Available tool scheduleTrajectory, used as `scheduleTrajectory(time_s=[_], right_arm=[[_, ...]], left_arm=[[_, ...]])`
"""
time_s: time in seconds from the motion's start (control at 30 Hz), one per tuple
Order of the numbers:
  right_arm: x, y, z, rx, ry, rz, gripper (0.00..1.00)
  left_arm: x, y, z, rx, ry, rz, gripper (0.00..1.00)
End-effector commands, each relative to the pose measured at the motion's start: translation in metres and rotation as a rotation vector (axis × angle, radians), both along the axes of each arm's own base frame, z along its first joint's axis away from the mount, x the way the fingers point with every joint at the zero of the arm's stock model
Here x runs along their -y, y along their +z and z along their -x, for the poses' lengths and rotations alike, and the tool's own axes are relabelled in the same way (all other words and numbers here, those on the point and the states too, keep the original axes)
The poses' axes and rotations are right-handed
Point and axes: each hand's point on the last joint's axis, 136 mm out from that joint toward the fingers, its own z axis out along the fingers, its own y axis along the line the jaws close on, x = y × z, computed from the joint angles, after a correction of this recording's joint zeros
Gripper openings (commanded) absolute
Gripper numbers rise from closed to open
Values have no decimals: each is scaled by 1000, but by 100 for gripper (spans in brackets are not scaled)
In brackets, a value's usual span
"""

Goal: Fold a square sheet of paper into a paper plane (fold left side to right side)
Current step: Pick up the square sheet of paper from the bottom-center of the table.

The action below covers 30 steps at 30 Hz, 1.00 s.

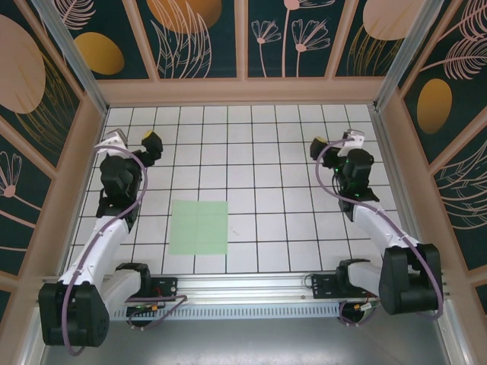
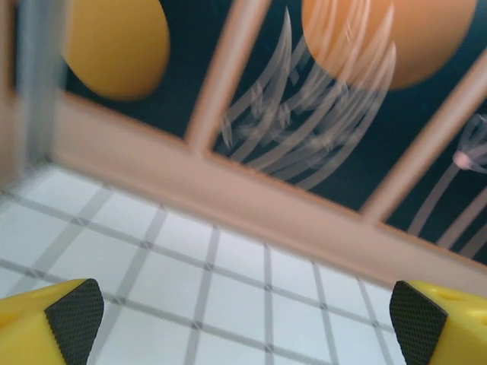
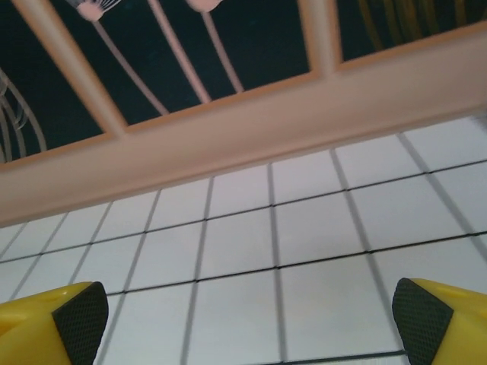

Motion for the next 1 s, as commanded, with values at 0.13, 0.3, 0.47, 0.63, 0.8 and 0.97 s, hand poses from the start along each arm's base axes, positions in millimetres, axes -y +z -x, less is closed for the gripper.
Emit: scheduleTrajectory(time_s=[0.13, 0.3, 0.47, 0.63, 0.8, 0.97], right_arm=[[-89, -56, 30, -323, 129, -76, 99], [-165, -96, 50, -486, 248, -31, 99], [-223, -125, 62, -576, 329, 40, 97], [-274, -146, 72, -651, 414, 69, 91], [-304, -158, 80, -704, 440, 89, 88], [-317, -170, 98, -776, 416, 97, 88]], left_arm=[[45, -108, 58, -488, -168, 291, 96], [69, -156, 93, -698, -221, 272, 92], [79, -194, 118, -838, -198, 229, 79], [82, -208, 130, -927, -167, 137, 70], [97, -217, 142, -985, -211, 131, 61], [104, -226, 157, -1020, -231, 156, 56]])
